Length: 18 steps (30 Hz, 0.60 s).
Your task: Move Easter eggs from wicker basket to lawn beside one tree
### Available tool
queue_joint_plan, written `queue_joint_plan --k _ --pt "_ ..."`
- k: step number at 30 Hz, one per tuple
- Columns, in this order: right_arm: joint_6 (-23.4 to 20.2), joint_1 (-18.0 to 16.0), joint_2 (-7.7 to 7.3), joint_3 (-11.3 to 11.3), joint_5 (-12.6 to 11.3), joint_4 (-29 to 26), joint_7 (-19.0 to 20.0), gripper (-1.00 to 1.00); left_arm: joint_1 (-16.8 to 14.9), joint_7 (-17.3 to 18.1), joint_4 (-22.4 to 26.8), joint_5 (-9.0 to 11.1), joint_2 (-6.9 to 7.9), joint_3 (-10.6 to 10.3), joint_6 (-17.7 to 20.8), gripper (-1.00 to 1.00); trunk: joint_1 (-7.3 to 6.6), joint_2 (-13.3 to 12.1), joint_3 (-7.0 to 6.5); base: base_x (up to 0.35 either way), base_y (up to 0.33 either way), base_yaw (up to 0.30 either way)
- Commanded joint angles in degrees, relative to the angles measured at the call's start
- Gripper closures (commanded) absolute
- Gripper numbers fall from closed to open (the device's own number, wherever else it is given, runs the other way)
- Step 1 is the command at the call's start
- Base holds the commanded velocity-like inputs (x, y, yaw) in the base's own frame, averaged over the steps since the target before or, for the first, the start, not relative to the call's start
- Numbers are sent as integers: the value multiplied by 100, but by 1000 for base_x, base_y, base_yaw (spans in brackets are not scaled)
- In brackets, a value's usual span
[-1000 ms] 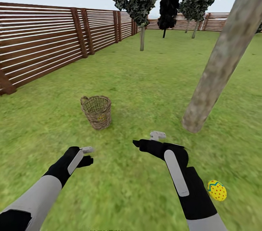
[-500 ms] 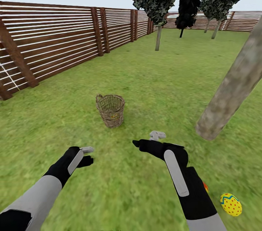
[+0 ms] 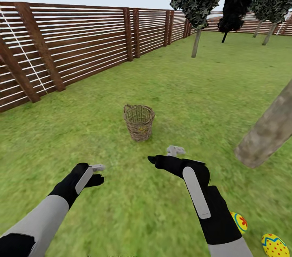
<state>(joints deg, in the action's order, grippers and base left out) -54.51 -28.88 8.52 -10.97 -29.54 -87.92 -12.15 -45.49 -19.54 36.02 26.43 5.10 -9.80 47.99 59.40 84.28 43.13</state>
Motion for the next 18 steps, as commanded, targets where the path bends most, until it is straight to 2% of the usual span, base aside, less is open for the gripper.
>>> queue_joint_plan --k 1,7,12,18 --pt "-16 -3 1 -2 -60 -6 -60 -100 -4 -50 6 59 8 -39 14 -100 -23 -39 -11 0 0 273" --pt "-16 -4 -7 4 -68 -6 -40 -100 -4 -50 -5 60 61 -39 10 -100 -155 -280 -107 0 0 217" --pt "-18 26 -5 -14 -73 -6 -31 -100 -4 -50 0 63 100 -39 15 -100 -264 -480 -195 0 0 44" --pt "-16 31 -10 -16 -91 -6 -24 -100 -4 -50 11 68 103 -39 17 -100 -264 -480 -195 0 0 4"
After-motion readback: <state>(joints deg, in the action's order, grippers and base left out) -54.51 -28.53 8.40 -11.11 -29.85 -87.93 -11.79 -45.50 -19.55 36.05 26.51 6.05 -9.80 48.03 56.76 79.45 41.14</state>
